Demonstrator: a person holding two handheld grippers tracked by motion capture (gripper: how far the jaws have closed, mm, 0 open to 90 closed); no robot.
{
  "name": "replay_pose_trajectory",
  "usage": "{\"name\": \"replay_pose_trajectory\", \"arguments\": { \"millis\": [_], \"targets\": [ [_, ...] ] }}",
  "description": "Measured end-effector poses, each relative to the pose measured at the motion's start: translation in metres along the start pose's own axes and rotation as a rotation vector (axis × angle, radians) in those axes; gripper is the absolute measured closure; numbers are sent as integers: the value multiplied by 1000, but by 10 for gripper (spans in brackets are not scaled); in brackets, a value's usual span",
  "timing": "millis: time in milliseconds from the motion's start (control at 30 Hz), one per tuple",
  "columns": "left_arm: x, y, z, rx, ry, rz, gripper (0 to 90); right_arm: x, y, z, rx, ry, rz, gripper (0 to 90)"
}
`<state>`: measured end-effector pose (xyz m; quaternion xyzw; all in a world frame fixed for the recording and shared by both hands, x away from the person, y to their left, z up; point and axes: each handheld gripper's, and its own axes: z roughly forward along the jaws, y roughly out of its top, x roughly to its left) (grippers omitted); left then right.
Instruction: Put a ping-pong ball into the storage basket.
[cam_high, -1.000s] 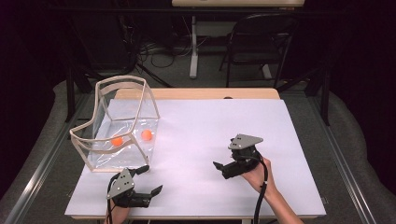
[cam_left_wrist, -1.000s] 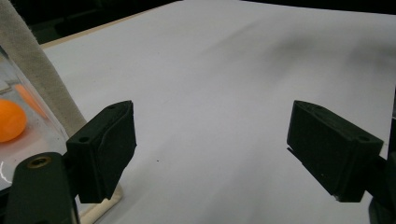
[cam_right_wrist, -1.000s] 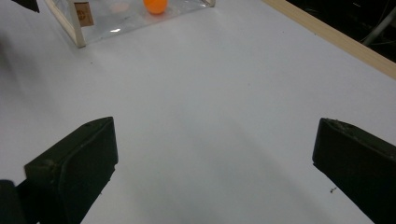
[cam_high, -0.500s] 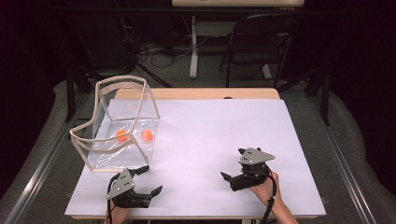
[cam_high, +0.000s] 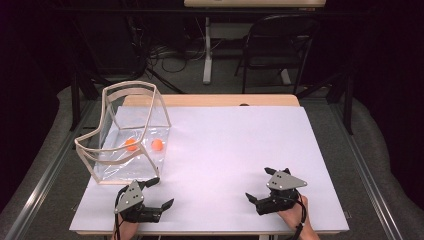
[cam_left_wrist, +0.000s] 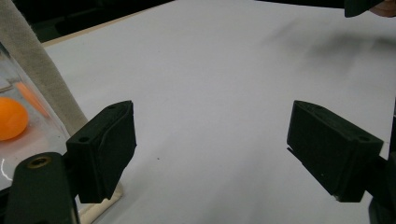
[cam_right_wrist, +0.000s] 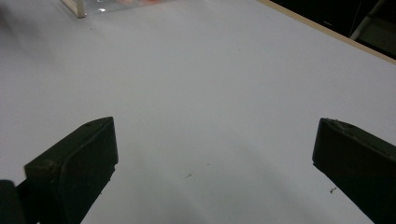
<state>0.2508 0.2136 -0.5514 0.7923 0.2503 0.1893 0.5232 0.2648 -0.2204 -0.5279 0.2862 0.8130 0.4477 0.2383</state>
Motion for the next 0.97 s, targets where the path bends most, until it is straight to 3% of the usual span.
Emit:
{"name": "replay_pose_trajectory", "arguments": {
  "millis": [567,967],
  "targets": [
    [-1,-1,1,5,0,0,157,4,-26,-15,-24,-49,7,0],
    [-1,-2,3,16,-14,-1,157,7,-28,-16,-25,-52,7,0]
  ]
}}
